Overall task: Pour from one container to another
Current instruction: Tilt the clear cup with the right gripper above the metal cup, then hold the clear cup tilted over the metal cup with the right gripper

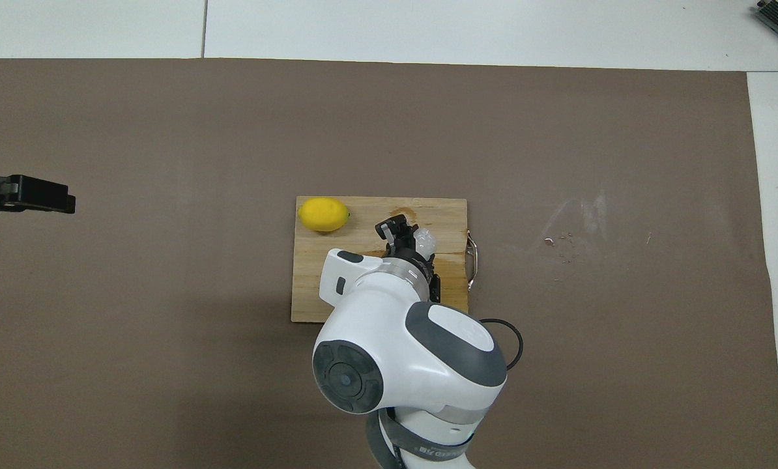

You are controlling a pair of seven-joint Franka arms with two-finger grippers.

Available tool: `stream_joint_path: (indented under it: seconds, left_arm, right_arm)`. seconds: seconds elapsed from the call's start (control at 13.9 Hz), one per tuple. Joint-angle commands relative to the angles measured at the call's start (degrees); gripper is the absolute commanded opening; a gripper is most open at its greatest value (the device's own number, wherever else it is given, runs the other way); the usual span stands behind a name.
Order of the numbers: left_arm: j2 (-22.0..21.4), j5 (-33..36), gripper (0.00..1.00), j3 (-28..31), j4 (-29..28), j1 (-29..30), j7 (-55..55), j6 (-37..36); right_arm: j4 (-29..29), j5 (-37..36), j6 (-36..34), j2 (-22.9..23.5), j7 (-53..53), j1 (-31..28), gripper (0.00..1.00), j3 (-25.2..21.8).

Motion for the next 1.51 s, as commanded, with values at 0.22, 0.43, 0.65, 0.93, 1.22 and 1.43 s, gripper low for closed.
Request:
stream_joint_path:
  seconds: [0.22,0.43,0.65,0.93,1.22,1.43]
  left_arm:
    - [-0.63,-0.48,1.00,0.46,-1.28,-0.50,0.73,1.24]
    - [-0.72,-0.13,1.00,0.46,-1.37,-0.59,0.82,0.98]
    - [-0.80,0.04,1.00,0.38,-1.81,-0.77,0.82,0.89]
    - [-1.15,0.04,1.00,0.20,-3.30,-1.55,0.82,0.89]
    - [-1.16,0.04,1.00,0.20,-3.04,-1.56,0.82,0.98]
    - [-1.07,0.04,1.00,0.20,-2.87,-1.47,0.82,1.07]
  right_arm:
    - [-3.22,-3.34,1.70,-2.41,1.65,-0.33,0.00,0.13]
    - [-4.45,-4.22,2.93,-2.94,1.57,-0.33,0.00,0.13]
    - [-4.63,-4.84,3.45,-3.12,1.57,-0.33,0.00,0.13]
    - [-5.42,-5.72,3.54,-3.29,1.57,-0.33,0.00,0.13]
    - [-5.60,-6.33,3.63,-3.56,1.57,-0.15,0.00,0.13]
    - [-5.60,-6.77,3.54,-3.56,1.83,-0.06,0.00,0.13]
